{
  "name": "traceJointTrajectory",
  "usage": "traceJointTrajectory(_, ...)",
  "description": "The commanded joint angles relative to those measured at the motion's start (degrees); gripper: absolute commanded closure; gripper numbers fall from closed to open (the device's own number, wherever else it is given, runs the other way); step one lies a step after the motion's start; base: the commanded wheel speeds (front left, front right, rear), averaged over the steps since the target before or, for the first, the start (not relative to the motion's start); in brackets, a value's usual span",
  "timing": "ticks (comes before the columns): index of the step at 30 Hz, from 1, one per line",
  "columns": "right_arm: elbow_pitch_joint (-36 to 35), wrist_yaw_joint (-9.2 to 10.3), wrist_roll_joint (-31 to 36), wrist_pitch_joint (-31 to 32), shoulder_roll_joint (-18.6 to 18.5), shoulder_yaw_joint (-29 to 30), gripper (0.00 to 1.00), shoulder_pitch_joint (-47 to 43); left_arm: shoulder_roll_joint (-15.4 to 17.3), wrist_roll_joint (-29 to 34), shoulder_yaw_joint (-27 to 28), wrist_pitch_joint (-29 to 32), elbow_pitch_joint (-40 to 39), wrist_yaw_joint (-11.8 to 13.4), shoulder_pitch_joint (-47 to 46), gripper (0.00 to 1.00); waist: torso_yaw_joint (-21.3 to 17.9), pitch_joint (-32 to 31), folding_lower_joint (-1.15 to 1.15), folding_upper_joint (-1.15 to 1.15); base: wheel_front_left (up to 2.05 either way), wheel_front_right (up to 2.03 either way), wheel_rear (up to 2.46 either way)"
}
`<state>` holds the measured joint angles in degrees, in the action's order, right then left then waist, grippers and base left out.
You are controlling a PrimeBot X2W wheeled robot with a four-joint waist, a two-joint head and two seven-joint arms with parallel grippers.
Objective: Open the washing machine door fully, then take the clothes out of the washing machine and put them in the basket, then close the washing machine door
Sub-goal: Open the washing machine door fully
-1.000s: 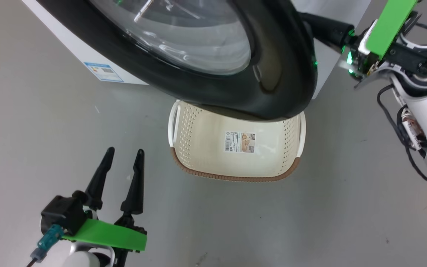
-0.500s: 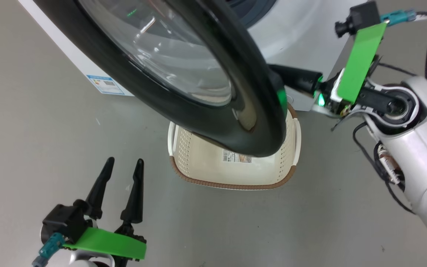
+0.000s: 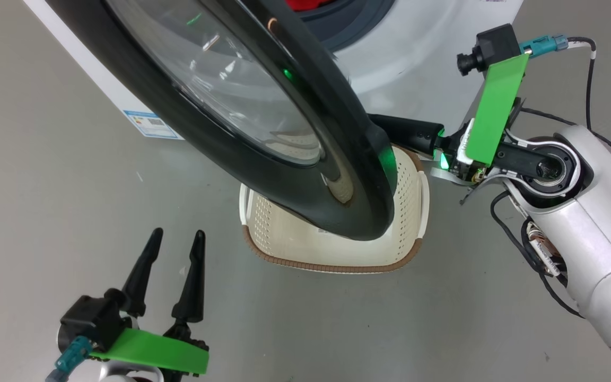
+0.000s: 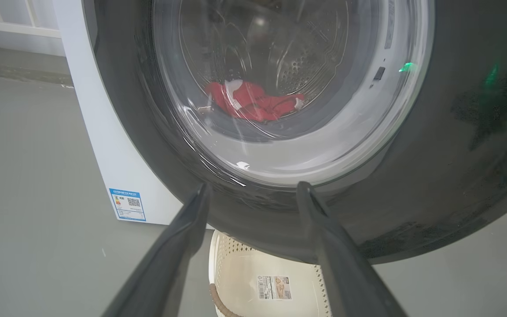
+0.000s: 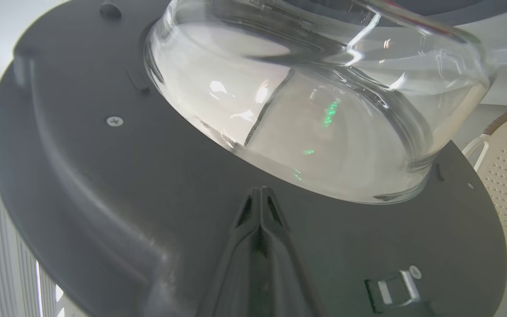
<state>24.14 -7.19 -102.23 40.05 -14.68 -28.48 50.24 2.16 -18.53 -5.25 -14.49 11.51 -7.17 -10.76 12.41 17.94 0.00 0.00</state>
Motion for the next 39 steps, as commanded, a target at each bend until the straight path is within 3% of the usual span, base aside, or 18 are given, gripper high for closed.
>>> traceJointTrajectory(1,-1.45,-0.3,0.61,-0.44,0.74,0.1,1.0,-1.09,0.74,0.46,2.1,-0.51,-1.59,-0.32,0.07,0.0,0.01,0.0,0.0,0.0,0.0,0.0,0.0)
traceJointTrajectory(3,-1.35,-0.3,1.24,-1.32,0.62,0.43,0.96,-1.17,0.73,0.45,2.07,-0.51,-1.54,-0.32,-0.01,0.0,-0.02,-0.09,0.0,0.0,0.0,0.0,0.0)
traceJointTrajectory(4,-1.24,-0.3,1.67,-1.93,0.51,0.65,0.77,-1.25,0.73,0.48,2.06,-0.51,-1.46,-0.32,-0.05,0.0,-0.07,-0.16,0.0,0.0,0.0,0.0,0.0)
traceJointTrajectory(6,-1.1,-0.3,2.72,-3.0,0.09,0.98,0.6,-1.55,0.73,0.54,2.0,-0.51,-1.31,-0.32,-0.21,0.0,-0.19,-0.31,0.0,0.0,0.0,0.0,0.0)
traceJointTrajectory(8,-0.93,-0.3,3.19,-3.92,-0.2,1.58,0.09,-2.17,0.73,0.55,1.83,-0.51,-1.25,-0.32,-0.39,0.0,-0.33,-0.49,0.0,0.0,0.0,0.0,0.0)
traceJointTrajectory(9,-0.94,-0.3,3.51,-4.36,-0.45,1.88,0.0,-2.52,0.74,0.56,1.8,-0.51,-1.22,-0.32,-0.46,0.0,-0.45,-0.58,0.0,0.0,0.0,0.0,0.0)
traceJointTrajectory(29,-3.41,-0.3,10.1,-15.61,-1.84,4.65,0.0,-18.61,2.34,0.9,4.5,-0.51,-0.55,-0.32,1.27,0.0,-5.8,-4.12,0.0,0.0,0.0,0.0,0.0)
traceJointTrajectory(39,-4.36,-0.3,18.84,-25.83,-3.29,2.05,0.0,-26.83,2.36,1.35,6.06,-0.51,-0.37,-0.32,3.25,0.0,-8.09,-5.84,0.0,0.0,0.0,0.0,0.0)
